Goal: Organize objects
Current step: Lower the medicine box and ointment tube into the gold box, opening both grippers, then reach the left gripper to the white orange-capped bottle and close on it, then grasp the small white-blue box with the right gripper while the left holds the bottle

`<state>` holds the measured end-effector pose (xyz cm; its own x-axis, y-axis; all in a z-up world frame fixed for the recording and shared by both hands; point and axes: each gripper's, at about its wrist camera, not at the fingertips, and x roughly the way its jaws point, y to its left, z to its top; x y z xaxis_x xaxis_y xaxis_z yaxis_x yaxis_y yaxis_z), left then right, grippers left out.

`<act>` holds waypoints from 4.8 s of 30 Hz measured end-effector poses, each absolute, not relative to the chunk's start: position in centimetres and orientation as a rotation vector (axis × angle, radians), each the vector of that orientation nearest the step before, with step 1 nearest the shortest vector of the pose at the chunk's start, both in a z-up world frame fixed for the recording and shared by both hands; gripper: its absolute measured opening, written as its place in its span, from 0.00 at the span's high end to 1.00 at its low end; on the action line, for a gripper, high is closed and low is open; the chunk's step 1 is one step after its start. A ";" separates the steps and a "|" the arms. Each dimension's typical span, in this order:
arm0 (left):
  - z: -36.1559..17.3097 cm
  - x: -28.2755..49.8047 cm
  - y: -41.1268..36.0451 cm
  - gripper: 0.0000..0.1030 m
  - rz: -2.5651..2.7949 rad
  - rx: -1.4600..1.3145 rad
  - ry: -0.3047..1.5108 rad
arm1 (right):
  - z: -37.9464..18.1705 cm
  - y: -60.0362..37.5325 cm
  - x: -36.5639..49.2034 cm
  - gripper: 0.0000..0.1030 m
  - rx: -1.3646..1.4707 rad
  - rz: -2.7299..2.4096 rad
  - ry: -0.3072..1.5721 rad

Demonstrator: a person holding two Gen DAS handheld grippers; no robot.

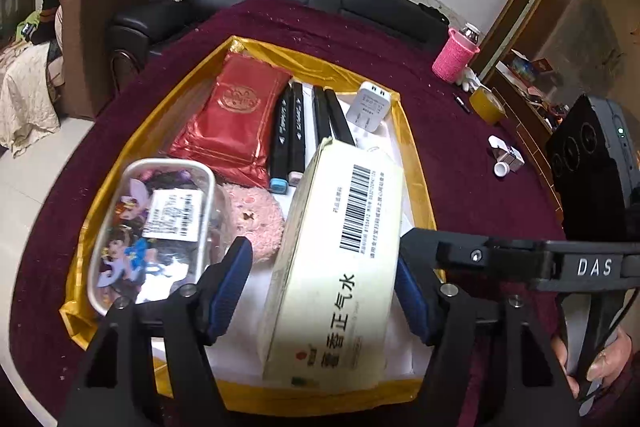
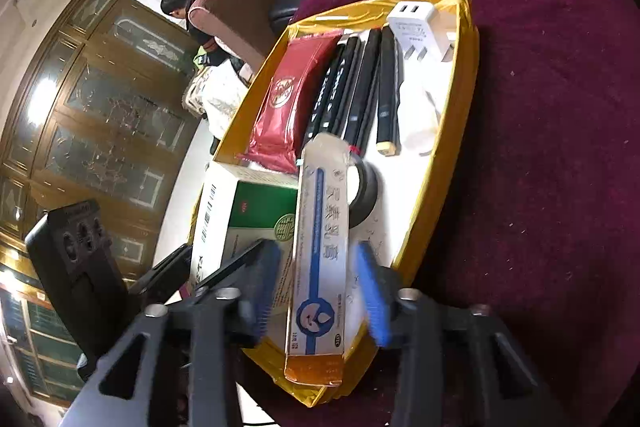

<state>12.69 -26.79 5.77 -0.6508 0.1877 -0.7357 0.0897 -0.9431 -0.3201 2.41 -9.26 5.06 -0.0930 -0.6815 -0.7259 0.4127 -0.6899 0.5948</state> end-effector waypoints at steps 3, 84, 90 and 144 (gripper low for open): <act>6.8 13.6 -27.3 0.23 2.785 -1.243 -0.529 | 5.5 -9.0 2.3 0.41 1.406 -1.865 -0.337; 30.7 4.8 -2.7 0.00 2.784 -0.683 0.396 | 28.6 23.7 -4.4 0.00 0.849 -2.958 0.072; 30.3 -2.7 1.5 0.00 2.695 -0.802 0.411 | 36.1 24.7 -7.5 0.00 0.540 -3.225 0.296; 7.2 -0.5 -0.4 0.75 2.428 -1.186 -0.030 | 4.8 24.5 -22.4 0.00 1.405 -2.402 -0.516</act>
